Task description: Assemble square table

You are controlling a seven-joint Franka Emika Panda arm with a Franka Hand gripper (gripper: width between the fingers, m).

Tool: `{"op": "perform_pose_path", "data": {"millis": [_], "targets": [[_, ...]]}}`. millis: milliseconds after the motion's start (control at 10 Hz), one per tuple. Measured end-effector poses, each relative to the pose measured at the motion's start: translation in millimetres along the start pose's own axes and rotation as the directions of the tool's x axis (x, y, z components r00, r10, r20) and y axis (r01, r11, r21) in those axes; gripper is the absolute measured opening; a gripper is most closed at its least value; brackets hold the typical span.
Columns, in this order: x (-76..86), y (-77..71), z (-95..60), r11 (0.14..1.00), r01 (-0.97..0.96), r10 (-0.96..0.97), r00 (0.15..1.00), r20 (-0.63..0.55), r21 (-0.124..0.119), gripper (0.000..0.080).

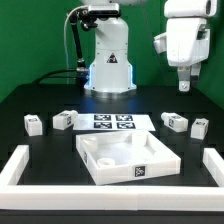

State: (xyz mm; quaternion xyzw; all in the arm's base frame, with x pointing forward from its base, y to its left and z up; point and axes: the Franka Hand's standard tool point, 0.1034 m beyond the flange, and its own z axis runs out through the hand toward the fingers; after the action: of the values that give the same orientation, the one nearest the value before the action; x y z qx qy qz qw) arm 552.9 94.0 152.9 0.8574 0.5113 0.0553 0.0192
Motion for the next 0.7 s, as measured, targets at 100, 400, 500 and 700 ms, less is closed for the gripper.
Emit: {"op": "perform_pose_path", "data": {"millis": [100, 400, 500, 700], "targets": [[0.0, 0.0, 0.0, 1.000, 0.001, -0.001, 1.000, 0.000, 0.000, 0.0649], [-0.1, -0.1, 0.2, 1.000, 0.000, 0.000, 1.000, 0.000, 0.000, 0.0649], [-0.2, -0.1, 0.5, 1.000, 0.000, 0.000, 1.000, 0.000, 0.001, 0.0649], [-20.2, 3.3, 2.8, 0.984, 0.177, -0.177, 0.984, 0.007, -0.002, 0.0649]]}}
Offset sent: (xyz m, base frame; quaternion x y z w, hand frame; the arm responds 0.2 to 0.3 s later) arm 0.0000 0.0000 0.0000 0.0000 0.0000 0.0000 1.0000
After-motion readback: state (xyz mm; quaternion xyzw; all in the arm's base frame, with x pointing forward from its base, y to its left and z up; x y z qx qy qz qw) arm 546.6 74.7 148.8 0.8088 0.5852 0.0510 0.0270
